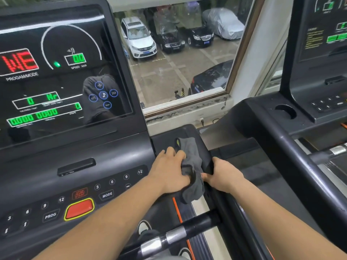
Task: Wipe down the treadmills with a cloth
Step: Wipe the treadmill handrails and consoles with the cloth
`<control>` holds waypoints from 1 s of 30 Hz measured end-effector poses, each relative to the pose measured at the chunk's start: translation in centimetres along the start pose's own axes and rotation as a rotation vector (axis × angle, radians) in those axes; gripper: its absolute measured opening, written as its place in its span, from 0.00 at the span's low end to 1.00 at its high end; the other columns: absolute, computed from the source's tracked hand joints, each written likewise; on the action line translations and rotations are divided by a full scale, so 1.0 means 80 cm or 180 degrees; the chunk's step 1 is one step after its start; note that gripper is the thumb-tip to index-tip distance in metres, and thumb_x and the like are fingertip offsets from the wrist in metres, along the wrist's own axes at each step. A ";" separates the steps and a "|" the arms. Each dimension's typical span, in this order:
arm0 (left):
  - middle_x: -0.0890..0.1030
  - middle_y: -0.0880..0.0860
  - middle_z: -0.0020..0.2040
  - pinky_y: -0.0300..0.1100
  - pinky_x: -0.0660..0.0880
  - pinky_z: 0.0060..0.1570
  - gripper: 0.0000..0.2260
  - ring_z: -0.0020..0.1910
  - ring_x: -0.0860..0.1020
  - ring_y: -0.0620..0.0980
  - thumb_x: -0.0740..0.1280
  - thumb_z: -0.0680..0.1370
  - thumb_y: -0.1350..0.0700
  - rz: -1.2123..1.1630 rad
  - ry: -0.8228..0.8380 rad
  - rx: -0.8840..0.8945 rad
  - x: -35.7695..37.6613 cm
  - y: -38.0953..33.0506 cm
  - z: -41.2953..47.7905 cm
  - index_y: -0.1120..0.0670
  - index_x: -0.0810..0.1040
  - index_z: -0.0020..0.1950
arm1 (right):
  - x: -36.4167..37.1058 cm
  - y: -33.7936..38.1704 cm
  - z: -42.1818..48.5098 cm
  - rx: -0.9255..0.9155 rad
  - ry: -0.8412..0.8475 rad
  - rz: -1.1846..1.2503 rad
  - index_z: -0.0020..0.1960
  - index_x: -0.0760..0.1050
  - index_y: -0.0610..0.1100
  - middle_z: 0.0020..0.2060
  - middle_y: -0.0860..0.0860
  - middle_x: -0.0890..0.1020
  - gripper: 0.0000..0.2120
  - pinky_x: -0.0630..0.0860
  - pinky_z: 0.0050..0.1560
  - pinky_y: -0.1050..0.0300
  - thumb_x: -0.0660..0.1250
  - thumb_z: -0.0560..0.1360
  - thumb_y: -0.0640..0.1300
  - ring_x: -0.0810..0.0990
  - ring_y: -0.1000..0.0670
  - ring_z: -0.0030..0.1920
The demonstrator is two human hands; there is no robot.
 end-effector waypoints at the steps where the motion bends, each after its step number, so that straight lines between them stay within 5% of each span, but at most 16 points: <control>1: 0.70 0.53 0.57 0.48 0.67 0.64 0.23 0.56 0.71 0.58 0.60 0.69 0.42 0.0037 -0.0206 0.0071 0.001 -0.006 -0.012 0.51 0.71 0.61 | 0.000 0.000 -0.002 -0.0006 -0.0021 0.0007 0.66 0.70 0.47 0.58 0.50 0.81 0.30 0.80 0.55 0.49 0.70 0.73 0.65 0.81 0.45 0.57; 4: 0.70 0.55 0.58 0.54 0.61 0.74 0.16 0.60 0.68 0.59 0.63 0.69 0.52 0.0174 -0.0814 0.0478 0.011 -0.027 -0.048 0.55 0.73 0.55 | 0.001 0.002 -0.003 -0.0016 -0.0081 0.0053 0.68 0.69 0.47 0.60 0.48 0.81 0.32 0.79 0.57 0.47 0.71 0.73 0.65 0.81 0.44 0.59; 7: 0.72 0.58 0.61 0.55 0.50 0.80 0.20 0.68 0.68 0.59 0.65 0.65 0.58 0.0233 -0.0836 0.1037 0.025 -0.041 -0.057 0.59 0.75 0.56 | -0.002 0.001 -0.003 -0.0040 -0.0084 0.0077 0.67 0.69 0.47 0.59 0.48 0.81 0.30 0.79 0.56 0.48 0.71 0.73 0.63 0.80 0.44 0.58; 12: 0.67 0.50 0.52 0.56 0.54 0.79 0.20 0.53 0.69 0.52 0.67 0.61 0.51 0.0454 -0.0392 0.0768 0.009 -0.043 -0.022 0.52 0.66 0.49 | -0.002 0.006 -0.005 -0.0068 -0.0075 0.0059 0.66 0.69 0.47 0.58 0.49 0.81 0.29 0.80 0.55 0.50 0.71 0.74 0.62 0.81 0.46 0.56; 16: 0.65 0.52 0.50 0.45 0.66 0.61 0.20 0.49 0.66 0.52 0.69 0.64 0.50 0.0537 0.0169 0.0567 0.000 -0.059 0.011 0.53 0.64 0.49 | 0.000 0.004 -0.003 -0.0062 -0.0096 0.0064 0.62 0.72 0.48 0.54 0.50 0.82 0.24 0.81 0.52 0.50 0.70 0.73 0.61 0.81 0.47 0.51; 20: 0.69 0.54 0.52 0.43 0.66 0.49 0.17 0.49 0.69 0.54 0.69 0.66 0.52 0.0418 0.0132 0.0546 -0.004 -0.057 0.017 0.53 0.67 0.50 | -0.002 0.003 0.003 -0.0032 -0.0043 -0.0036 0.58 0.72 0.48 0.49 0.52 0.80 0.20 0.80 0.47 0.54 0.71 0.74 0.58 0.79 0.49 0.47; 25: 0.66 0.51 0.55 0.48 0.67 0.67 0.16 0.58 0.69 0.56 0.63 0.66 0.52 0.0242 -0.0532 0.0492 0.012 -0.047 -0.020 0.52 0.70 0.53 | -0.001 0.007 0.002 -0.0033 -0.0096 -0.0024 0.62 0.71 0.48 0.55 0.50 0.81 0.24 0.80 0.50 0.50 0.69 0.73 0.60 0.81 0.46 0.53; 28: 0.58 0.59 0.75 0.55 0.47 0.81 0.33 0.80 0.52 0.63 0.66 0.71 0.55 0.0640 -0.0287 0.0449 0.048 -0.053 -0.041 0.58 0.63 0.75 | -0.002 0.002 0.001 -0.0004 -0.0085 0.0005 0.62 0.71 0.48 0.54 0.50 0.81 0.24 0.81 0.51 0.48 0.69 0.72 0.60 0.81 0.46 0.53; 30: 0.54 0.59 0.78 0.56 0.43 0.81 0.35 0.81 0.47 0.64 0.68 0.70 0.56 0.0710 -0.0272 0.0423 0.048 -0.053 -0.041 0.58 0.61 0.76 | 0.000 0.001 0.003 0.0005 -0.0052 0.0007 0.62 0.71 0.48 0.54 0.50 0.81 0.24 0.81 0.51 0.49 0.68 0.72 0.58 0.81 0.46 0.52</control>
Point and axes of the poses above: each hand's wrist, its own z-axis towards the middle knuckle, its own x-axis out of the palm, y = z × x, the point moved 10 cm from there along z, towards the middle knuckle
